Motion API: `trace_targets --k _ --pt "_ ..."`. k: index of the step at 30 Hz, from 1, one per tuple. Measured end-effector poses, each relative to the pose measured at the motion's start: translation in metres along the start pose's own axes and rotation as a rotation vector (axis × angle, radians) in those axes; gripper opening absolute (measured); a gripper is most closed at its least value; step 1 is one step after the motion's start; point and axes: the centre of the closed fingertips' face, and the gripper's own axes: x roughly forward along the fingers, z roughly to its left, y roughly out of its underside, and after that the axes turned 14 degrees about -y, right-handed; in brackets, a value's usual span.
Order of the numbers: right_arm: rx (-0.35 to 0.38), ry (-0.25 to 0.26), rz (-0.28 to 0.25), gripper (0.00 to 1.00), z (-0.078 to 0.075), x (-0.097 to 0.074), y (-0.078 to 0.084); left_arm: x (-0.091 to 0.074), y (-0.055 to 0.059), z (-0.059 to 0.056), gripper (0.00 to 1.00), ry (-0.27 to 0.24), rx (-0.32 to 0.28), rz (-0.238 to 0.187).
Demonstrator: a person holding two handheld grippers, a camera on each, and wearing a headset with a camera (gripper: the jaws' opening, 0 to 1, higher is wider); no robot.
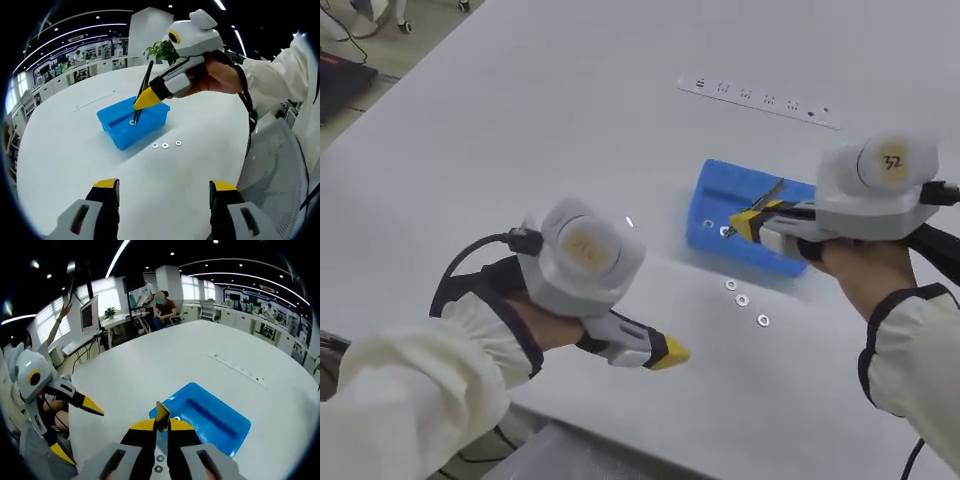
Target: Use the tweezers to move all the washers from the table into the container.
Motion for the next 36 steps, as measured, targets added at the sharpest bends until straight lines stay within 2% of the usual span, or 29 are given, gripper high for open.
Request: trace_targets --k 5,11,16,23,36 --pt "0.006 0.044 -0.017 0.03 -0.019 0.007 -0.008 0.0 0.001 0.001 0.74 -0.003 -0.005 0.003" --pt "0.026 0.061 0.021 0.04 -0.035 0.024 0.004 0.001 0.003 0.002 0.74 -0.005 -0.01 0.006" --pt "0.035 0.061 0.058 0.04 -0.038 0.034 0.017 0.003 0.006 0.002 0.74 0.0 -0.007 0.018" --pt "0.027 0.068 0.113 0.04 -0.046 0.041 0.03 0.004 0.002 0.004 0.73 0.002 -0.007 0.013" --pt "0.033 0.073 0.111 0.04 -0.047 0.044 0.029 0.002 0.002 0.007 0.73 -0.004 -0.003 0.014"
